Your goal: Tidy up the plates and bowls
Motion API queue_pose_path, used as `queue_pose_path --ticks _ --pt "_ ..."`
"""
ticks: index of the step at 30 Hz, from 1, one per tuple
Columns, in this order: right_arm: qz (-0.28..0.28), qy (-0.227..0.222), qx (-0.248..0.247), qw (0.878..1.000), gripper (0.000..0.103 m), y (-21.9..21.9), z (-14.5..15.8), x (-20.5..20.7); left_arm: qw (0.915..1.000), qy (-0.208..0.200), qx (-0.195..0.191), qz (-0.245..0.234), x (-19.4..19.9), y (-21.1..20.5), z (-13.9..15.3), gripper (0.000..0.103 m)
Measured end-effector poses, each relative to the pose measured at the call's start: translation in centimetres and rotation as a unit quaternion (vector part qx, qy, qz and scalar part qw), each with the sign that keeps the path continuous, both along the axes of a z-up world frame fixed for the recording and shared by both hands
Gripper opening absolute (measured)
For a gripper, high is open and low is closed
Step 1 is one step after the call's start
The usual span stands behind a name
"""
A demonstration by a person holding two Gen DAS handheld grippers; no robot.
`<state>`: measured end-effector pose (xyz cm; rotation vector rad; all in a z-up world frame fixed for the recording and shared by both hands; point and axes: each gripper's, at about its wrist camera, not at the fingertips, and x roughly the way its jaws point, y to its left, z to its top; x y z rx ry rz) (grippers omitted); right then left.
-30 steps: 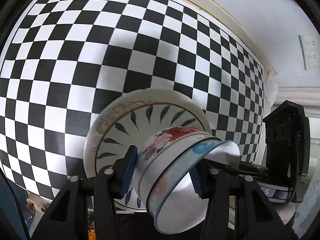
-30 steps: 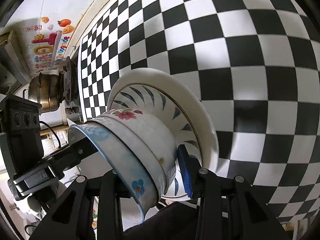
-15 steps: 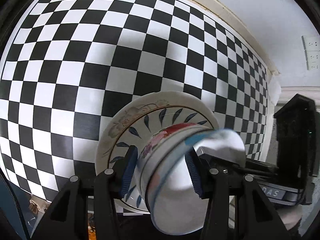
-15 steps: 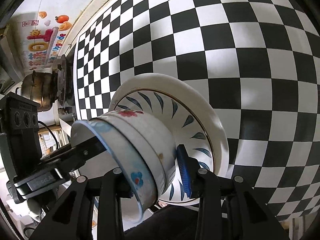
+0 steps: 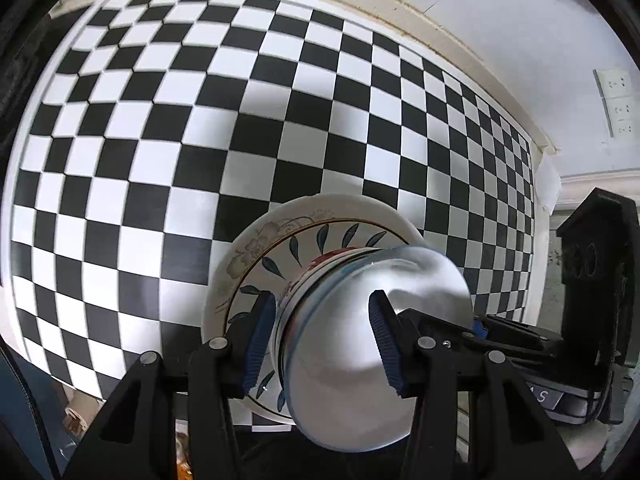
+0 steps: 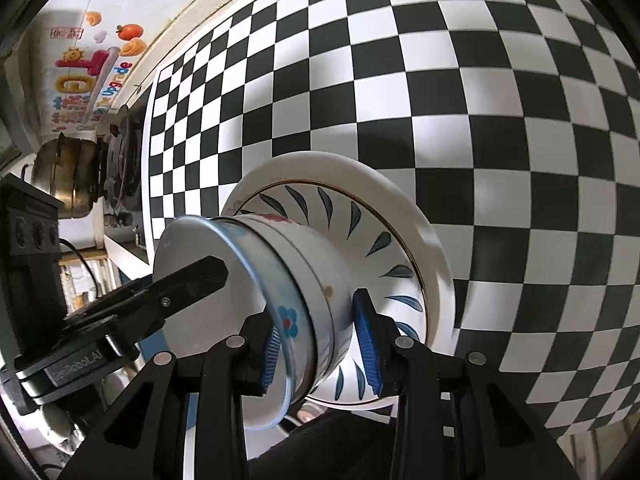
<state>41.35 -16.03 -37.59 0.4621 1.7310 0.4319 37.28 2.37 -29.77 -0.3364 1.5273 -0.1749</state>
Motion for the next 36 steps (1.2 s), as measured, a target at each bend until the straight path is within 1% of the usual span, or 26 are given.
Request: queue_pose_path --ticks 3,6,8,9,10,11,12,13,14,15,17,18,20,22,25,28,32,36 --pt "0.006 -0.022 -0.011 1.0 0.037 0.0 1.2 -0.3 0.999 -0.023 0.038 -0.005 -0.7 -0.4 1.3 0.046" --pt "0.017 -0.056 -0.036 0.998 0.037 0.0 3.1 -0.7 0.9947 -0.052 0.088 -0.004 -1.5 -0.5 2.5 0.047" --pt "0.027 -0.078 -0.053 0.995 0.037 0.0 4.4 -1.1 0.9929 -0.065 0.1 -0.002 -2.1 -0.5 3.1 0.047" --pt "0.032 -0.089 -0.062 0.994 0.041 0.0 5.1 -1.3 0.992 -0.069 0.105 0.002 -2.4 -0.4 3.3 0.048" --pt "0.035 -0.098 -0.068 0.992 0.045 0.0 5.7 -1.6 0.9914 -0.075 0.108 0.007 -2.7 -0.2 3.6 0.052" --pt "0.037 -0.107 -0.073 0.991 0.054 0.0 6.2 -1.9 0.9906 -0.081 0.11 0.01 -3.0 -0.1 3.8 0.057" --pt "0.04 -0.116 -0.08 0.989 0.063 -0.1 6.9 -2.2 0.9896 -0.088 0.113 0.013 -3.3 0.0 4.2 0.059" --pt "0.043 -0.124 -0.085 0.988 0.068 -0.1 7.4 -2.6 0.9875 -0.1 0.12 0.018 -3.7 0.1 4.6 0.065" --pt "0.045 -0.132 -0.092 0.986 0.077 -0.1 7.9 -3.0 0.9846 -0.115 0.13 0.021 -4.1 0.2 5.2 0.076" --pt "0.046 -0.138 -0.097 0.985 0.08 -0.1 8.3 -3.3 0.9817 -0.128 0.139 0.024 -4.4 0.2 5.7 0.081" --pt "0.05 -0.154 -0.117 0.98 0.081 -0.3 9.2 -4.2 0.9756 -0.148 0.159 0.031 -4.9 0.4 6.5 0.092" --pt "0.051 -0.16 -0.123 0.978 0.082 -0.1 9.6 -4.5 0.9728 -0.157 0.167 0.034 -5.2 0.5 7.0 0.094" --pt "0.05 -0.172 -0.132 0.975 0.082 -0.2 10.3 -5.1 0.9703 -0.167 0.172 0.035 -5.7 0.5 7.7 0.1" --pt "0.046 -0.181 -0.137 0.973 0.083 -0.3 11.1 -5.7 0.9694 -0.174 0.169 0.037 -6.3 0.5 8.2 0.102" --pt "0.035 -0.191 -0.138 0.971 0.084 -0.5 12.3 -6.5 0.9692 -0.18 0.166 0.031 -7.1 0.0 8.6 0.102" --pt "0.028 -0.206 -0.147 0.967 0.084 -0.6 13.6 -7.4 0.9682 -0.19 0.161 0.022 -8.1 -0.4 9.3 0.102" --pt "0.009 -0.228 -0.159 0.961 0.084 -0.8 15.9 -9.2 0.9648 -0.213 0.154 0.006 -9.8 -0.6 11.0 0.102" --pt "-0.025 -0.252 -0.173 0.952 0.084 -1.1 18.7 -12.0 0.9565 -0.243 0.16 -0.015 -12.5 -0.6 13.4 0.102"
